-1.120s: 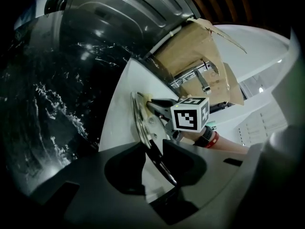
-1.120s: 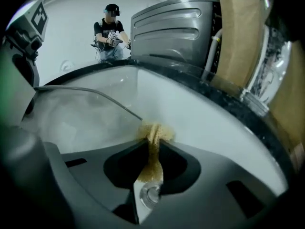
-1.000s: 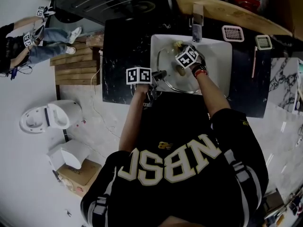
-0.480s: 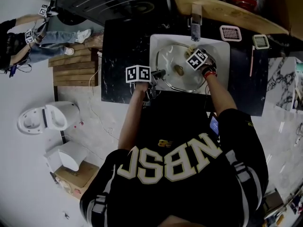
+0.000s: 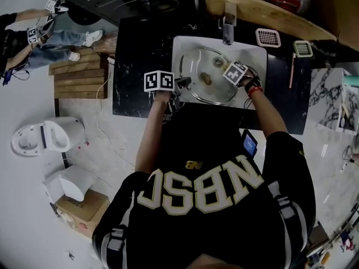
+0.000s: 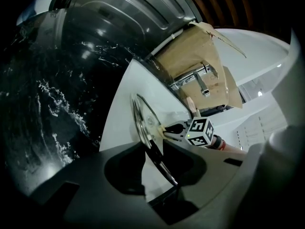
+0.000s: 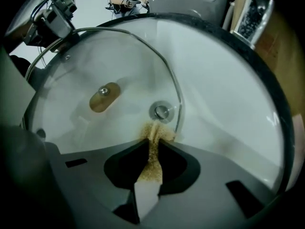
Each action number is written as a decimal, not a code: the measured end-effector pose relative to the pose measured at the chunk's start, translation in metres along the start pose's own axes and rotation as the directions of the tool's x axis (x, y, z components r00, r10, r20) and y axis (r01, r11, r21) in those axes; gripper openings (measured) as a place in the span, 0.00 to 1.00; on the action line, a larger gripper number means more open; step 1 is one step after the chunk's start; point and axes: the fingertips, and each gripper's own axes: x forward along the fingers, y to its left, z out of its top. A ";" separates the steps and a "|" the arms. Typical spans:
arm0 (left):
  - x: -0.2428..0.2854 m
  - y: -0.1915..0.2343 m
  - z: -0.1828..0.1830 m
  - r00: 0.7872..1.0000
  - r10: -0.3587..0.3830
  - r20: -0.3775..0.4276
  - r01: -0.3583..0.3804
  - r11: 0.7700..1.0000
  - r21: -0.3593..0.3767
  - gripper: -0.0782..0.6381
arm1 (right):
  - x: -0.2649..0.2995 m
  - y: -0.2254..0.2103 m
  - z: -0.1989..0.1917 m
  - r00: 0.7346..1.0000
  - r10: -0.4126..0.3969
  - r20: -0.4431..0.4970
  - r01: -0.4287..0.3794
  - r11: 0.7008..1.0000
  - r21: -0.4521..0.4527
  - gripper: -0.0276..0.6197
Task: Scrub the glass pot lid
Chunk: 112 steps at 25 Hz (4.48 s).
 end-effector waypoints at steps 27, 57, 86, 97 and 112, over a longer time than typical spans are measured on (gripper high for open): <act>0.000 -0.002 0.003 1.000 -0.001 0.007 0.001 1.000 -0.010 0.28 | -0.069 0.115 0.007 0.903 0.426 0.055 -0.426 0.905 -0.008 0.14; -0.010 0.011 0.001 1.000 0.011 0.012 -0.010 0.997 -0.071 0.25 | -0.089 0.147 0.142 0.824 0.271 0.498 -0.378 0.917 0.126 0.15; -0.014 0.009 -0.004 1.000 0.013 0.013 -0.012 0.996 -0.086 0.27 | -0.026 0.053 0.214 0.826 0.041 0.562 -0.193 0.957 0.215 0.15; -0.012 0.012 -0.008 1.000 0.026 -0.001 -0.026 0.991 -0.132 0.27 | 0.007 0.004 0.186 0.887 -0.035 0.460 -0.106 0.955 0.277 0.16; -0.011 0.011 -0.015 1.000 0.000 0.013 0.002 0.986 -0.164 0.27 | 0.034 -0.034 0.088 0.976 -0.092 0.199 0.047 0.974 0.221 0.15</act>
